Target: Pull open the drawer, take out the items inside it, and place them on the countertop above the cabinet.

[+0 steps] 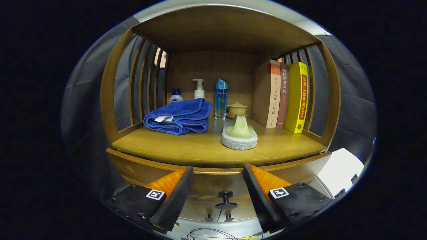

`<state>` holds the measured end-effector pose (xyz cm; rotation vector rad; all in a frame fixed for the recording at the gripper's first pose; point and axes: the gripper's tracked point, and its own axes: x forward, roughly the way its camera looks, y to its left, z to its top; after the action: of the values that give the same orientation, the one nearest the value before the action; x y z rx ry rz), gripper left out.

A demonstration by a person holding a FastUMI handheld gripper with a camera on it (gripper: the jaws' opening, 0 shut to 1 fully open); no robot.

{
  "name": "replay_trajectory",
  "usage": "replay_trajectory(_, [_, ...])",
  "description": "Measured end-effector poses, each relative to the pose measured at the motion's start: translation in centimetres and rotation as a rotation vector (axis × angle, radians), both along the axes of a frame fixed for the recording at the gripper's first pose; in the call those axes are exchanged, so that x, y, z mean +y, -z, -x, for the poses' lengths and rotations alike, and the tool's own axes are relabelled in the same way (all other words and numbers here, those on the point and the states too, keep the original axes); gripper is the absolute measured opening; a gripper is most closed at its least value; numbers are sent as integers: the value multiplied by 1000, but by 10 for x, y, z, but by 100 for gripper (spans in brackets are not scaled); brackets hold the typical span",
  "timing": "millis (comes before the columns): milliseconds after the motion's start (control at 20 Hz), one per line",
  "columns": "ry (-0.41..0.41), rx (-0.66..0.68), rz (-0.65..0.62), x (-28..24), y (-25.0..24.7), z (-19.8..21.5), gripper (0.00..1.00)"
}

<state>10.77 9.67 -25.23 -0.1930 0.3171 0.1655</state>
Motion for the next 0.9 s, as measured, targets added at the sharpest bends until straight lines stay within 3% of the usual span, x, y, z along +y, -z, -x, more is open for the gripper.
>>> replay_trajectory(250, [-4, 2, -1, 1, 1, -4, 97])
replay_trajectory(400, [40, 20, -6, -4, -2, -2, 97])
replay_trajectory(700, [40, -31, -30, 8, -67, 31, 97])
replay_trajectory(900, [-8, -68, -20, 10, -125, 53, 97])
